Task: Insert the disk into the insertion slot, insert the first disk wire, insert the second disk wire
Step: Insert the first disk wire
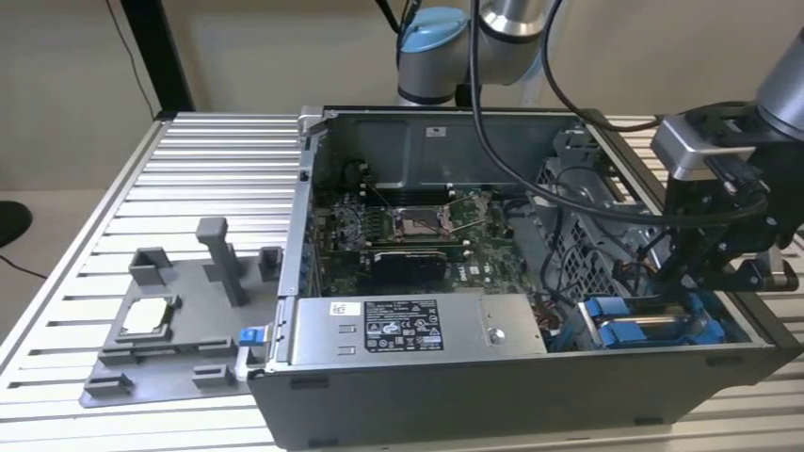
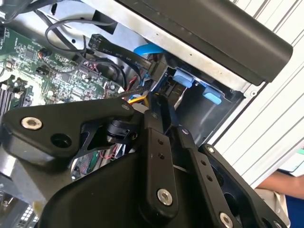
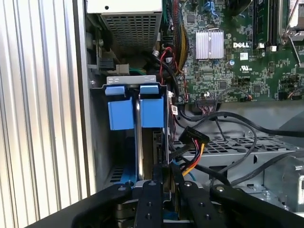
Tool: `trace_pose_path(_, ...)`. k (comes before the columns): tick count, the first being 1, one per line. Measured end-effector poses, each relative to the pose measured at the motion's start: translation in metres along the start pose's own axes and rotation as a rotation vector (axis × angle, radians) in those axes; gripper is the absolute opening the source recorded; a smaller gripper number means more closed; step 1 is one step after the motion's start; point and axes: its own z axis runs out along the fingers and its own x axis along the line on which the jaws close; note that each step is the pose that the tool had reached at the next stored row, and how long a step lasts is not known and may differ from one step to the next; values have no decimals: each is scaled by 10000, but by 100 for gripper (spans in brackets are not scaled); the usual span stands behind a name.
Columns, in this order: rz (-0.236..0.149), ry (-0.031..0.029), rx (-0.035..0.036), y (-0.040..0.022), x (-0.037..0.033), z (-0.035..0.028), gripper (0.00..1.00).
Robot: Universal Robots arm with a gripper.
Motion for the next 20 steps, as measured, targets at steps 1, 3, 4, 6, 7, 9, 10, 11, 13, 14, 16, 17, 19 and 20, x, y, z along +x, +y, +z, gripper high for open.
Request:
trace_pose_path(1,-1,28,2,0,0,6,0)
trace_pose_path(3,-1,69,5,1,0,15,0)
trace_pose_path(4,-1,87,6,1,1,19,0)
trace_pose_path(6,-1,117,7,1,1,25,0)
trace_pose_path(7,-1,128,8,1,1,27,0)
trace_pose_path(9,-2,149,9,1,1,33,0)
trace_pose_path(10,-10,156,9,1,2,36,0)
trace_pose_path(11,-30,160,9,0,2,39,0)
trace_pose_path(13,-55,172,10,-1,2,43,0)
trace_pose_path(14,-63,176,10,-2,2,44,0)
trace_pose_path(16,-92,177,9,-8,2,47,0)
trace_pose_path(17,-97,177,9,-8,2,47,0)
trace_pose_path(19,-110,177,9,-10,1,49,0)
trace_pose_path(20,-116,178,9,-10,1,50,0)
